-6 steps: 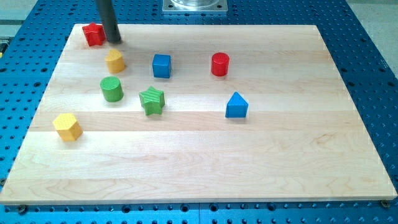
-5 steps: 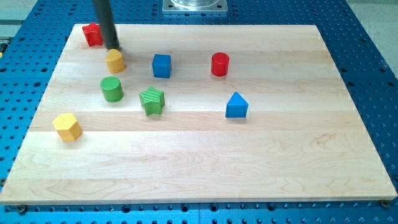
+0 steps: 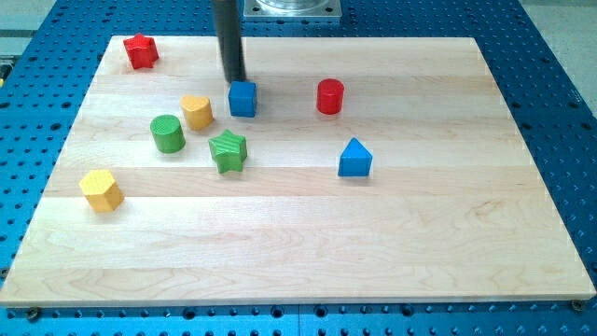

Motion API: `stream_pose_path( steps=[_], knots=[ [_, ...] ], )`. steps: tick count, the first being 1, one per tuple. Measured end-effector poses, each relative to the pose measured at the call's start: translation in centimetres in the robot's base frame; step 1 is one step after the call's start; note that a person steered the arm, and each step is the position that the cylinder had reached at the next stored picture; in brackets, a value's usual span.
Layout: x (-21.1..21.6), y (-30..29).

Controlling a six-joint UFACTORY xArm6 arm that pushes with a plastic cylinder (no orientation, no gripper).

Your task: Place the cube at the right of the heart

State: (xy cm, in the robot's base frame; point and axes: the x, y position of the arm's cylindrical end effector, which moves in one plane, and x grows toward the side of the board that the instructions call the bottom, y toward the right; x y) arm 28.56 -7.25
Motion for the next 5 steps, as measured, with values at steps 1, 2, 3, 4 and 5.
stream_pose_path(
  steps=[1, 2, 3, 4, 5],
  knots=[
    [1.6, 3.5],
    [3.8, 2.6],
    [4.1, 2.1],
    [6.4, 0.4],
    [10.1, 4.2]
  ],
)
